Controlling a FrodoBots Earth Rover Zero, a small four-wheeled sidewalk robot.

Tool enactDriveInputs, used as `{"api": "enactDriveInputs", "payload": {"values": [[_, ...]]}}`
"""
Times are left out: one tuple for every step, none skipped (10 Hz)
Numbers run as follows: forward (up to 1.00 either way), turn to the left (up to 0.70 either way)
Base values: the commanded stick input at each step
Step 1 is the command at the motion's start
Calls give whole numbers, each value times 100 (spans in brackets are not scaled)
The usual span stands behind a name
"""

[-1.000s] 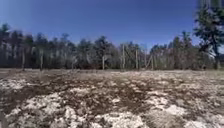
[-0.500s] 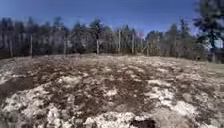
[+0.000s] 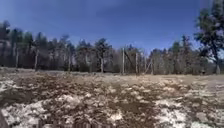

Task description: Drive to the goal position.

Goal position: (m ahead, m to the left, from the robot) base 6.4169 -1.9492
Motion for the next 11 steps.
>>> {"api": "enactDriveInputs", "payload": {"values": [[70, 0], [70, 0], [70, -21], [70, -35], [70, -27], [70, -8], [70, 0], [70, 0], [70, -22], [70, -34], [70, -23]]}}
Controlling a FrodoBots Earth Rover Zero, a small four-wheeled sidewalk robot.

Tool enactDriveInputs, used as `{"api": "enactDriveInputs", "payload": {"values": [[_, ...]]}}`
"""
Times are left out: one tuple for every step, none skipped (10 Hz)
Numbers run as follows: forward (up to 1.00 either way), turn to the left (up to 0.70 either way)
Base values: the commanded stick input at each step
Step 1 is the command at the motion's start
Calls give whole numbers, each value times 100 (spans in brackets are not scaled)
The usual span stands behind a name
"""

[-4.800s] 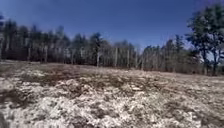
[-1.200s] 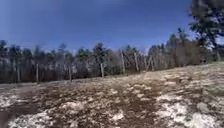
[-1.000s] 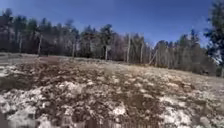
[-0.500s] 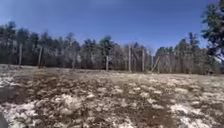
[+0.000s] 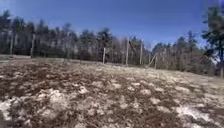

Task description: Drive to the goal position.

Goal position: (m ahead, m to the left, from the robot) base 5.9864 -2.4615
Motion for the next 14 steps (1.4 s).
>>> {"api": "enactDriveInputs", "payload": {"values": [[70, -9], [70, 0], [70, 0], [70, 0], [70, 0], [70, 0], [70, -23], [70, -29], [70, -12], [70, 0], [70, 0], [70, -2], [70, -7], [70, -12]]}}
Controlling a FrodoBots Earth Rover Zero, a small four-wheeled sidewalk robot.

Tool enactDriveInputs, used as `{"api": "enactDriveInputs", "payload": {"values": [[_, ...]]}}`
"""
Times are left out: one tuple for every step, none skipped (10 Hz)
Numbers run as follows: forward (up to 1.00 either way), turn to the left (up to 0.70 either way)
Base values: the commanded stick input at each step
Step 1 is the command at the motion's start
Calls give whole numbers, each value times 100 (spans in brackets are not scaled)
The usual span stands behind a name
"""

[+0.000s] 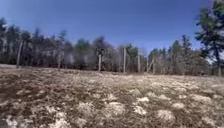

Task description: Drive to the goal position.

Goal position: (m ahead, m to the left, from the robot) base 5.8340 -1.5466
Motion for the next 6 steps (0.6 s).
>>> {"api": "enactDriveInputs", "payload": {"values": [[70, -17], [70, -22], [70, -4], [70, 0], [70, 0], [70, 0]]}}
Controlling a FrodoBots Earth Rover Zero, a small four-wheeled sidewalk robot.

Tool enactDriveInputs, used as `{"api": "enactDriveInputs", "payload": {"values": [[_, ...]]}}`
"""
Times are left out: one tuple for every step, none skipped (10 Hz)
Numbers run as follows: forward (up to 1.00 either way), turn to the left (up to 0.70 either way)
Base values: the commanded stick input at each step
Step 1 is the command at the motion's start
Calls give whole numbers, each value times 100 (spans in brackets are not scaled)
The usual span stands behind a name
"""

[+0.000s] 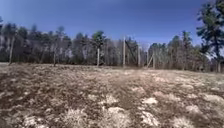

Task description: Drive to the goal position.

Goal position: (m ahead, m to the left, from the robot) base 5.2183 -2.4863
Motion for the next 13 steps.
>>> {"api": "enactDriveInputs", "payload": {"values": [[70, 0], [70, 0], [70, 0], [70, 0], [70, 0], [70, 0], [70, 0], [70, 0], [70, 0], [70, 0], [70, 0], [70, 0], [70, 0]]}}
